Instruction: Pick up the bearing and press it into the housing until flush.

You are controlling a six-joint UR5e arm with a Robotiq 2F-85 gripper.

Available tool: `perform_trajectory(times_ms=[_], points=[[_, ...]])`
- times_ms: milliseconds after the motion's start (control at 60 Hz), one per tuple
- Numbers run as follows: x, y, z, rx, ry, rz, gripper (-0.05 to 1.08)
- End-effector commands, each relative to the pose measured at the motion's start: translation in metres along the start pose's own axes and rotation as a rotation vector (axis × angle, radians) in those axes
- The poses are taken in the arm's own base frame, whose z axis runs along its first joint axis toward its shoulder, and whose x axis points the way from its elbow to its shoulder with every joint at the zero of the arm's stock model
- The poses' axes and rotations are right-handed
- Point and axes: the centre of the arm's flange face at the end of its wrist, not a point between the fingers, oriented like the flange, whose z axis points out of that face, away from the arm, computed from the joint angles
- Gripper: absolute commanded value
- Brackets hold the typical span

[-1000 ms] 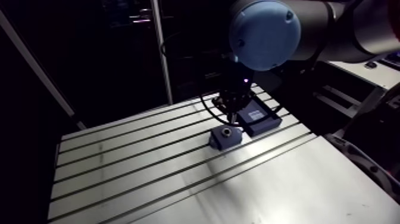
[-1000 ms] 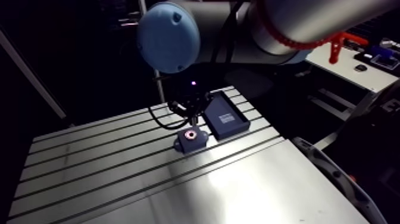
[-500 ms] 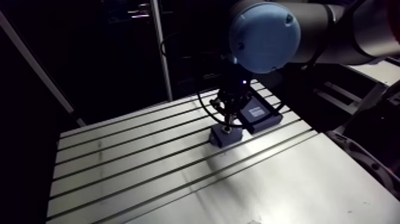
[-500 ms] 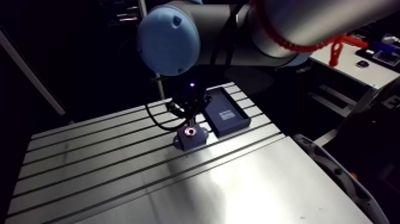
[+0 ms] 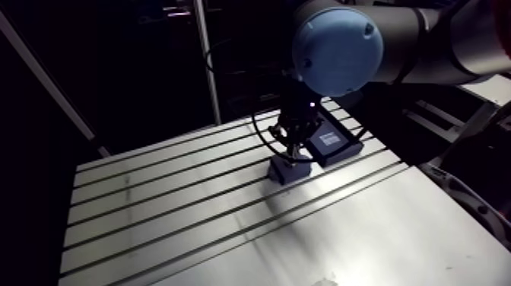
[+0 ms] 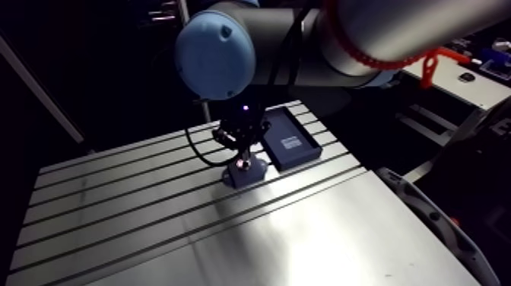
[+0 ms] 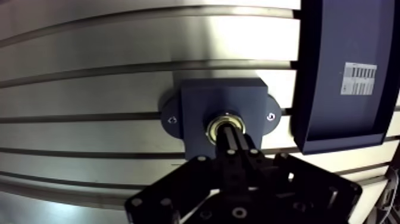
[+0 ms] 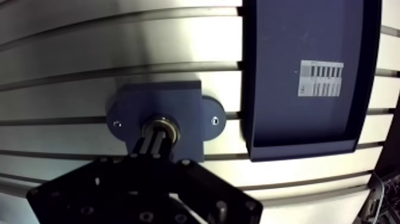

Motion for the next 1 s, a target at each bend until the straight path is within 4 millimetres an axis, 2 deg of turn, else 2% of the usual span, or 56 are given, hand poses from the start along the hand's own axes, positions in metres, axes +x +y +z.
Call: perform_trajectory(times_ms=[17, 1000], points=[[-0.0012, -0.0011, 0.0032, 0.0, -0.005, 0.0, 0.96], [-0.0039, -0.0012, 0.0111, -0.003, -0.005, -0.003, 0.96]])
